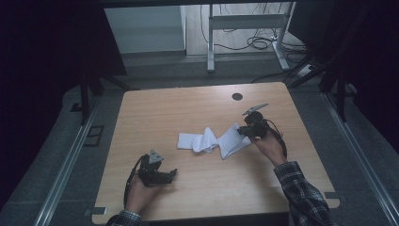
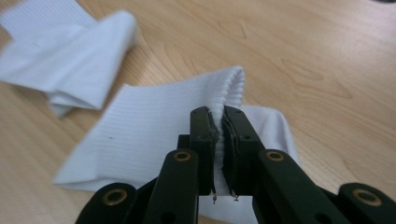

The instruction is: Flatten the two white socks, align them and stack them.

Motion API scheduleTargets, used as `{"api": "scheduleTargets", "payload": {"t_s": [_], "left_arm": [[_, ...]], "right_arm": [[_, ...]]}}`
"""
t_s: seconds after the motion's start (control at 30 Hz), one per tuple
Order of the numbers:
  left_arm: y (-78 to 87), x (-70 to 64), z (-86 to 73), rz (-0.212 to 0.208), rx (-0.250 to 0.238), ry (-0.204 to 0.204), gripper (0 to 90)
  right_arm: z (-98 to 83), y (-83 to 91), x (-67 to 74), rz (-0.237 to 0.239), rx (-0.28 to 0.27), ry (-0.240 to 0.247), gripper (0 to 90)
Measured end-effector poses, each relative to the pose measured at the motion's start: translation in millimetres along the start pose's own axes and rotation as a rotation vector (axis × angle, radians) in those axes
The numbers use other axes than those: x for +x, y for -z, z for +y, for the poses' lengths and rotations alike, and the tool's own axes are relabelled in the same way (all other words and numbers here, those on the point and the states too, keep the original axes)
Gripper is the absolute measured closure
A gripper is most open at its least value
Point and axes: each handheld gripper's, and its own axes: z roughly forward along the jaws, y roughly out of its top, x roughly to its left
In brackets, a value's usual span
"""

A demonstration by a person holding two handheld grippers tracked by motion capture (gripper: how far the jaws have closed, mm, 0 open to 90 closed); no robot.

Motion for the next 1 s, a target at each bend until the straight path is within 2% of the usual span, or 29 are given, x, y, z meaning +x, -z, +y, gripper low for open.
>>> {"api": "scheduleTargets", "payload": {"t_s": [0.07, 0.13, 0.23, 0.27, 0.53, 0.7, 0.8, 0.87, 0.9, 0.97, 1.0], "left_arm": [[0.0, 0.0, 0.0, 0.000, 0.000, 0.000, 11.2], [0.0, 0.0, 0.0, 0.000, 0.000, 0.000, 11.1], [0.0, 0.3, 0.1, 0.000, 0.000, -0.004, 11.2], [0.0, 0.3, 0.1, 0.000, 0.000, -0.005, 11.1], [0.0, 0.3, 0.1, 0.000, 0.000, -0.004, 11.1], [-0.2, 0.4, 0.1, 0.002, -0.003, -0.005, 11.2], [-0.2, 0.4, 0.2, 0.002, -0.003, -0.005, 11.2], [-0.3, -0.3, 0.1, 0.004, -0.003, 0.001, 11.1], [-0.3, -0.3, 0.1, 0.004, -0.003, 0.001, 11.1], [-0.3, -0.5, 0.4, 0.003, -0.002, 0.000, 11.1], [-0.3, -0.6, 0.4, 0.004, -0.002, 0.001, 11.1]], "right_arm": [[4.6, 9.3, 0.0, 0.024, -0.008, -0.017, 81.6], [10.5, 19.1, 2.4, 0.048, -0.024, -0.014, 81.6], [15.9, 26.4, 5.8, 0.051, -0.033, -0.005, 81.6], [23.5, 35.4, 10.8, 0.059, -0.048, 0.003, 81.7], [54.0, 64.6, 28.2, 0.089, -0.111, 0.022, 82.0], [71.3, 84.7, 39.7, 0.090, -0.159, 0.045, 82.2], [81.4, 105.1, 43.0, 0.072, -0.208, 0.061, 82.3], [85.9, 120.7, 41.7, 0.046, -0.232, 0.065, 82.3], [85.9, 120.7, 41.7, 0.046, -0.232, 0.065, 82.3], [88.4, 143.5, 35.2, 0.034, -0.273, 0.041, 82.3], [87.6, 148.7, 32.4, 0.023, -0.280, 0.041, 82.3]]}}
